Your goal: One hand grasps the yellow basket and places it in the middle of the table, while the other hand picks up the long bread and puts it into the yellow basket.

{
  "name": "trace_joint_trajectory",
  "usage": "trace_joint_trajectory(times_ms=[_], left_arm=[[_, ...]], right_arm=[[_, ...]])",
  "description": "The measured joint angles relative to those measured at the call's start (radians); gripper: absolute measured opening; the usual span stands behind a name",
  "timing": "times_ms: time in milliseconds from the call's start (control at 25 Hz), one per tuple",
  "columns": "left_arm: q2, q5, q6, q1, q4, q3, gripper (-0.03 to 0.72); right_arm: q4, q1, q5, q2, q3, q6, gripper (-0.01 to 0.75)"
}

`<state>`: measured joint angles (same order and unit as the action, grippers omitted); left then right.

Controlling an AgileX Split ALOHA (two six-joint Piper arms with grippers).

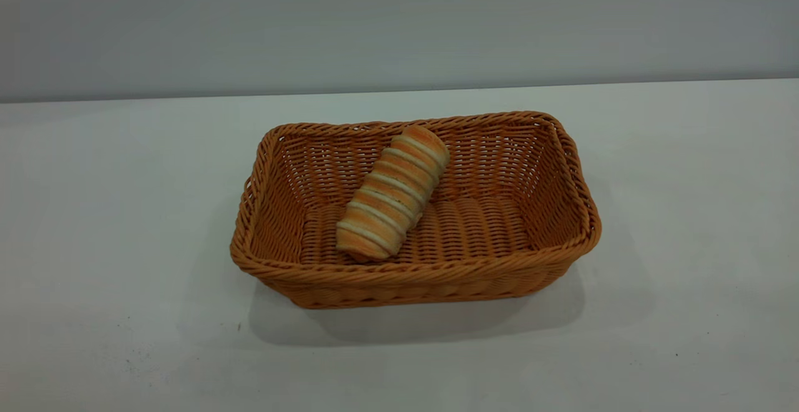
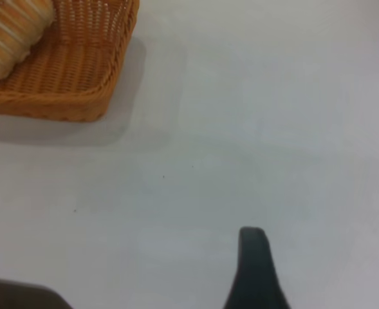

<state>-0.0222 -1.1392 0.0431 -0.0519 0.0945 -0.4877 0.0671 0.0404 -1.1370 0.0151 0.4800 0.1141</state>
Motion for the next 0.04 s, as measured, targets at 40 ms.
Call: trace_joint_trajectory(times_ms=[40], left_arm=[[0.0,0.0,0.0,0.0,0.0,0.0,0.515]], right_arm=[[0.0,0.0,0.0,0.0,0.0,0.0,0.587]])
